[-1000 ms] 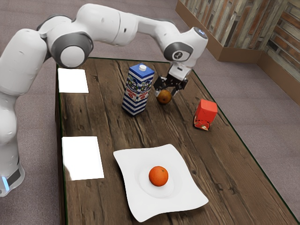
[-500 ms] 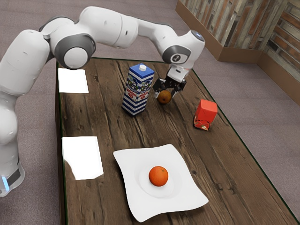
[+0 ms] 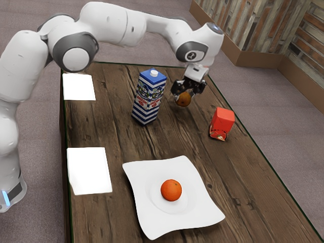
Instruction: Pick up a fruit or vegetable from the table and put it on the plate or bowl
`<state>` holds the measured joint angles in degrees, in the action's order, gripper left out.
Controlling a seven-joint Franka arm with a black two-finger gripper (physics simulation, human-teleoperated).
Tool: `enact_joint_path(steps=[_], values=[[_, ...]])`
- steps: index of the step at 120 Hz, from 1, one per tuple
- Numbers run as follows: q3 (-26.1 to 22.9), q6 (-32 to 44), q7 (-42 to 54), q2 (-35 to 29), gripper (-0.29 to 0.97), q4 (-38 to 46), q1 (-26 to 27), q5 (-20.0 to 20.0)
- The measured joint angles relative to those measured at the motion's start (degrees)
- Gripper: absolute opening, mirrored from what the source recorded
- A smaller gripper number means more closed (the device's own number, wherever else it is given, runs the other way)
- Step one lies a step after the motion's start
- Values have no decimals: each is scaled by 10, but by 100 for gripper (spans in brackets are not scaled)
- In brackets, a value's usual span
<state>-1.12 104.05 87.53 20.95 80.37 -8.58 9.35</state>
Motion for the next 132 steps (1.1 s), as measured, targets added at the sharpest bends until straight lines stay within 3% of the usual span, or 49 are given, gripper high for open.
enact_joint_path(steps=[20,43,61,84,132], values=[[-3,-46,0,-50,24,12,112,-24],[-3,-78,-8,-120,25,121,214,-58],[-4,-88,-22,-132,25,154,291,-84],[-21,-90,-44,-131,25,159,332,-102],[-98,-72,-83,-114,24,153,327,-119]])
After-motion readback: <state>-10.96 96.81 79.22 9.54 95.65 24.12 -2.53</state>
